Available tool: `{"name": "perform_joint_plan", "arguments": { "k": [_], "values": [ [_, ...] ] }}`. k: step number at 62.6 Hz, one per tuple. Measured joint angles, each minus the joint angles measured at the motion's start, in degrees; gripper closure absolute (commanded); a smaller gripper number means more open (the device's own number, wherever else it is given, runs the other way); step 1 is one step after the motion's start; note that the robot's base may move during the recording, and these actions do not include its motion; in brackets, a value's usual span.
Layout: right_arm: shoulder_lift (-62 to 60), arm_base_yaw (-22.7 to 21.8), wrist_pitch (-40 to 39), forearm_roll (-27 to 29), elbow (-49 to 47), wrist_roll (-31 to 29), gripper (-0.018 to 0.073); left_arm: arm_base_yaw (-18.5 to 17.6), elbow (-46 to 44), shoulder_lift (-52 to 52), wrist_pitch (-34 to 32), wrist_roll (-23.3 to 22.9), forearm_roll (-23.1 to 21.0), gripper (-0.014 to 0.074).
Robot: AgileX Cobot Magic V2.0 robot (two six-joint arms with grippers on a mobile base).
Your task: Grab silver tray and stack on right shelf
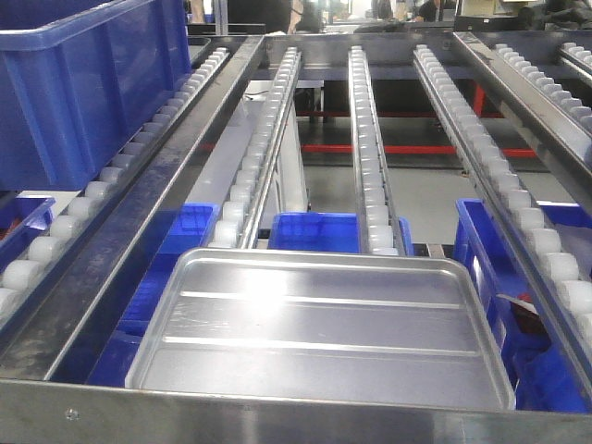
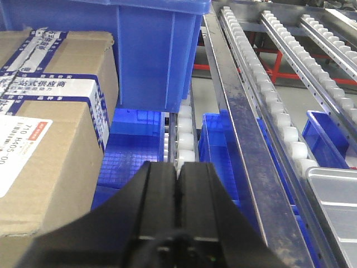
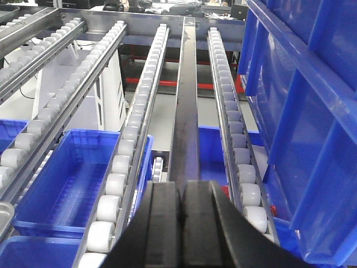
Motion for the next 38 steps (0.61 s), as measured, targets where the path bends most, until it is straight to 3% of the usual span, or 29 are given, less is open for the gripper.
{"name": "perform_joint_plan", "arguments": {
  "k": [38],
  "values": [
    [0.0,0.0,0.0,0.0,0.0,0.0,0.0507,0.0,0.0,0.0,-1.03,0.0,0.0,0.0689]
  ]
}}
